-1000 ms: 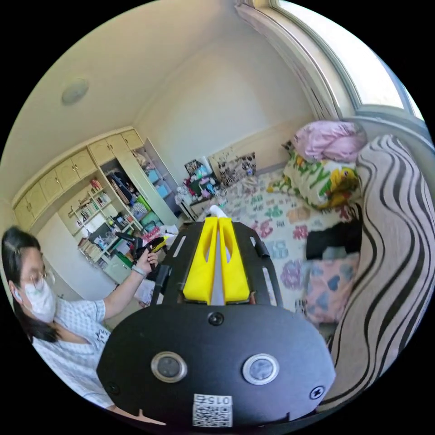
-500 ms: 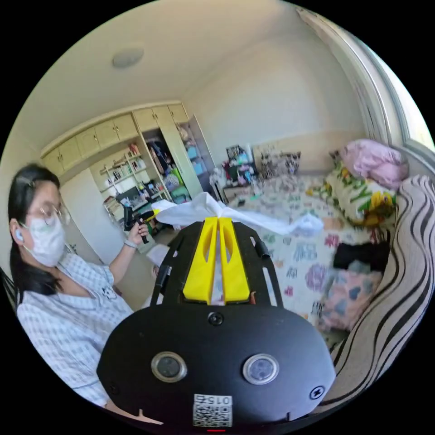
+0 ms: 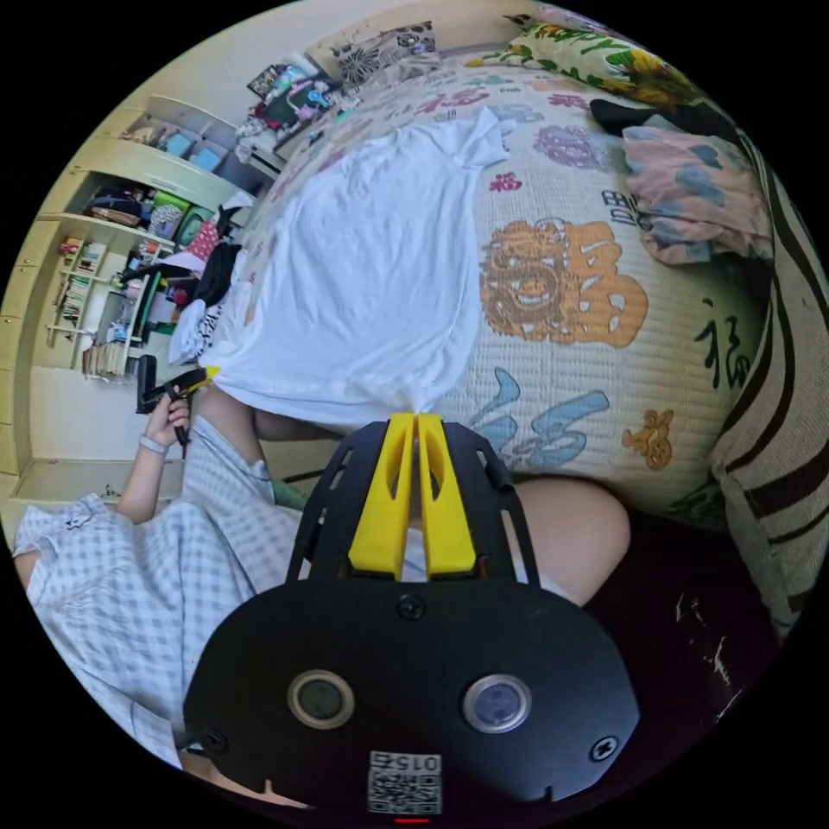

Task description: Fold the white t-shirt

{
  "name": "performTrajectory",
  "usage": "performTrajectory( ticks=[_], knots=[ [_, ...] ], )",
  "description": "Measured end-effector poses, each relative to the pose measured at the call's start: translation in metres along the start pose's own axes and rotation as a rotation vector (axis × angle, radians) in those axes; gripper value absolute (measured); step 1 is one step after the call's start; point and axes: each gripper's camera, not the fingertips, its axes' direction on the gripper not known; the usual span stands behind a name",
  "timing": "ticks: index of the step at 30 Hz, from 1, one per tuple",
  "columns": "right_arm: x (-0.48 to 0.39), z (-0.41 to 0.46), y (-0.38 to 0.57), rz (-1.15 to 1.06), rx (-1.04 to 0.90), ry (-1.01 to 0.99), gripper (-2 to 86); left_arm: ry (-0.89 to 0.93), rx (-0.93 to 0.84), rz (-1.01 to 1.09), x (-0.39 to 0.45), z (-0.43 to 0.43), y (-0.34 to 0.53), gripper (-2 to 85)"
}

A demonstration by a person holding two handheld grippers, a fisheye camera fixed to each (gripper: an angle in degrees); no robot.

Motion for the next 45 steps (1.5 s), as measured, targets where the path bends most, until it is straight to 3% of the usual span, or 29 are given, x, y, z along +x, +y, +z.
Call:
performTrajectory(
  ticks=[6,13,17,20,22,25,29,31,36,42,45],
  knots=[
    [0.025,0.017,-0.008,-0.019,-0.106,-0.001,0.0,-0.060,-0.129,-0.016,0.026,0.016,-0.003,0.9],
    [0.054,0.004,-0.044,-0.089,-0.004,0.035,0.3,-0.196,-0.014,0.090,0.074,0.010,-0.045,1.0],
    [0.070,0.046,-0.089,-0.133,-0.159,-0.010,-0.3,-0.191,-0.199,0.085,0.086,0.077,-0.102,0.8],
    [0.092,0.086,-0.106,-0.128,-0.421,0.102,-0.3,-0.323,-0.419,0.088,0.087,0.125,-0.124,0.6],
    [0.104,0.088,-0.108,-0.148,-0.450,0.103,-0.2,-0.369,-0.509,0.086,0.088,0.139,-0.131,0.5],
    [0.130,0.052,-0.122,-0.140,-0.250,-0.050,0.6,-0.404,-0.480,0.167,0.120,0.133,-0.157,0.8],
    [0.187,-0.007,-0.187,-0.100,0.155,-0.122,6.0,-0.291,-0.263,0.493,0.230,0.148,-0.280,4.6],
    [0.215,-0.012,-0.228,-0.072,0.235,-0.129,8.9,-0.207,-0.215,0.633,0.285,0.178,-0.346,6.7],
    [0.286,0.003,-0.317,0.065,0.245,-0.202,10.7,-0.122,-0.214,0.784,0.425,0.308,-0.515,7.5],
    [0.339,0.012,-0.351,0.156,0.193,-0.209,4.1,-0.309,-0.468,0.701,0.481,0.456,-0.588,6.1],
    [0.362,0.010,-0.352,0.151,0.155,-0.292,0.9,-0.380,-0.487,0.642,0.483,0.489,-0.600,1.6]
  ],
)
